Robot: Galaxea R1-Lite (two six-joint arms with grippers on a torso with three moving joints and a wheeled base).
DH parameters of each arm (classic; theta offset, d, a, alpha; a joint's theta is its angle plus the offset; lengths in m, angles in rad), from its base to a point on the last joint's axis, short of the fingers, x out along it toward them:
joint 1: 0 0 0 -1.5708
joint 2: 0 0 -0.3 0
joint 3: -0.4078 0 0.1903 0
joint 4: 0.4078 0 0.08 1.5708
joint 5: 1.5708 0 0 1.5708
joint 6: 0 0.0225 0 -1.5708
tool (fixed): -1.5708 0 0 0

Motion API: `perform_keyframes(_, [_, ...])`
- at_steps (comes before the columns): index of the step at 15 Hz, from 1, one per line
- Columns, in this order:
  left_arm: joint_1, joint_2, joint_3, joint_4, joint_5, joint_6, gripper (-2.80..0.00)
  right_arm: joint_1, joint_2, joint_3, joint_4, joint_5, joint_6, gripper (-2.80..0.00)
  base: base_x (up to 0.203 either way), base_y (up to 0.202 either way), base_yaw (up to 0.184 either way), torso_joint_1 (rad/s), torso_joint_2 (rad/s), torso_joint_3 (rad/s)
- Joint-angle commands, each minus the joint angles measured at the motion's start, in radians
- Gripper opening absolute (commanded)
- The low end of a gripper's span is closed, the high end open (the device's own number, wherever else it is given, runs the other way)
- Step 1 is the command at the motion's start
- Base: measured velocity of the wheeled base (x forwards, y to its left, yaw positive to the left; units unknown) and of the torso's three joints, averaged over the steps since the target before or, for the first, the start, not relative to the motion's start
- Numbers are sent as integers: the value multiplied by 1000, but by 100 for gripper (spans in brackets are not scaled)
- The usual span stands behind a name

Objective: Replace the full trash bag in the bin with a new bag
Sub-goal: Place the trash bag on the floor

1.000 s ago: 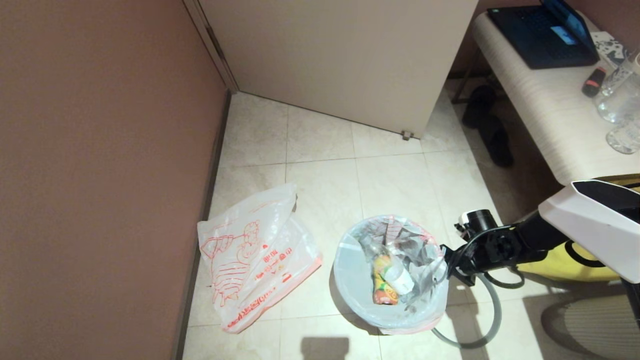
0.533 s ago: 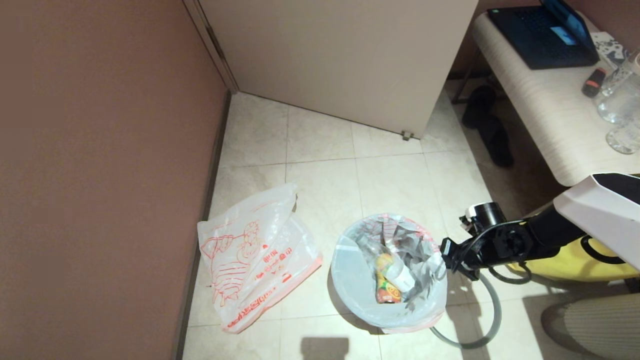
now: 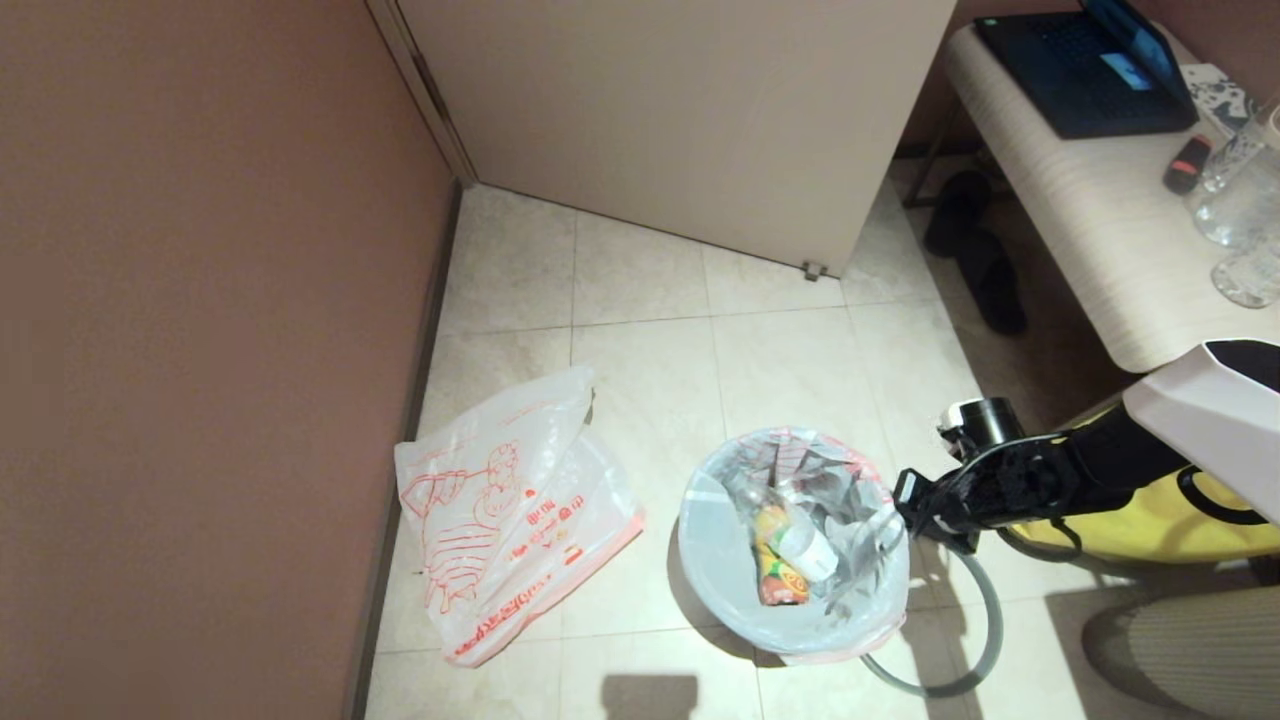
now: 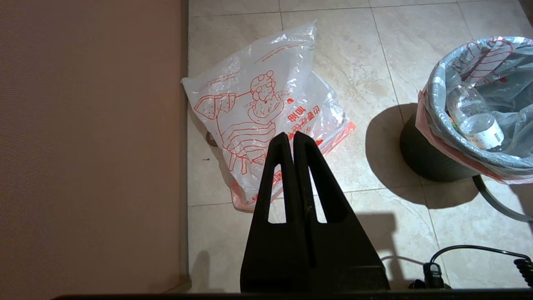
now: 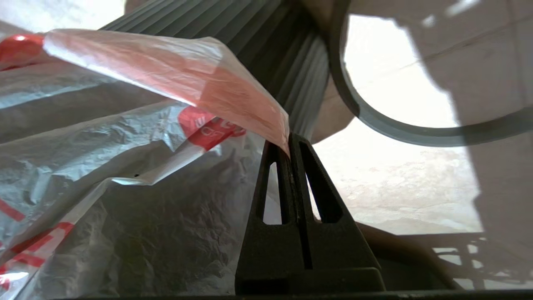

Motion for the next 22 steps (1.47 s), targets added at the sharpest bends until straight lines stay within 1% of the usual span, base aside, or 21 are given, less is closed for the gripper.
perform_keyframes(1, [0,-1,0,0,1,0,-280,0,-7,2,2,-29,21,-280,0,0,0,0,0,0])
perform_keyframes(2, [0,0,0,0,0,-1,-280,2,-9,3,3,-67,24,-280,0,0,0,0,0,0])
perform_keyframes(3, [0,1,0,0,1,0,-280,4,-10,11,3,-130,26,-280,0,0,0,0,0,0])
perform_keyframes(4, [0,0,0,0,0,0,-280,5,-13,22,3,-143,28,-280,0,0,0,0,0,0])
perform_keyframes(8, [0,1,0,0,1,0,-280,3,-62,61,2,-153,57,-280,0,0,0,0,0,0])
perform_keyframes(10, [0,1,0,0,1,-1,-280,2,-64,72,-2,-197,66,-280,0,0,0,0,0,0])
perform_keyframes(12, [0,1,0,0,1,-1,-280,2,-78,85,-4,-210,110,-280,0,0,0,0,0,0])
perform_keyframes(13, [0,1,0,0,1,-1,-280,-1,-90,96,-6,-229,121,-280,0,0,0,0,0,0])
perform_keyframes(16, [0,-1,0,0,0,0,-280,-1,-109,105,-6,-335,122,-280,0,0,0,0,0,0])
perform_keyframes(19, [0,1,0,0,1,0,-280,3,-152,115,5,-351,120,-280,0,0,0,0,0,0])
perform_keyframes(21, [0,1,0,0,0,0,-280,5,-169,114,41,-327,130,-280,0,0,0,0,0,0])
perform_keyframes(22, [0,1,0,0,0,-1,-280,11,-184,114,54,-310,151,-280,0,0,0,0,0,0])
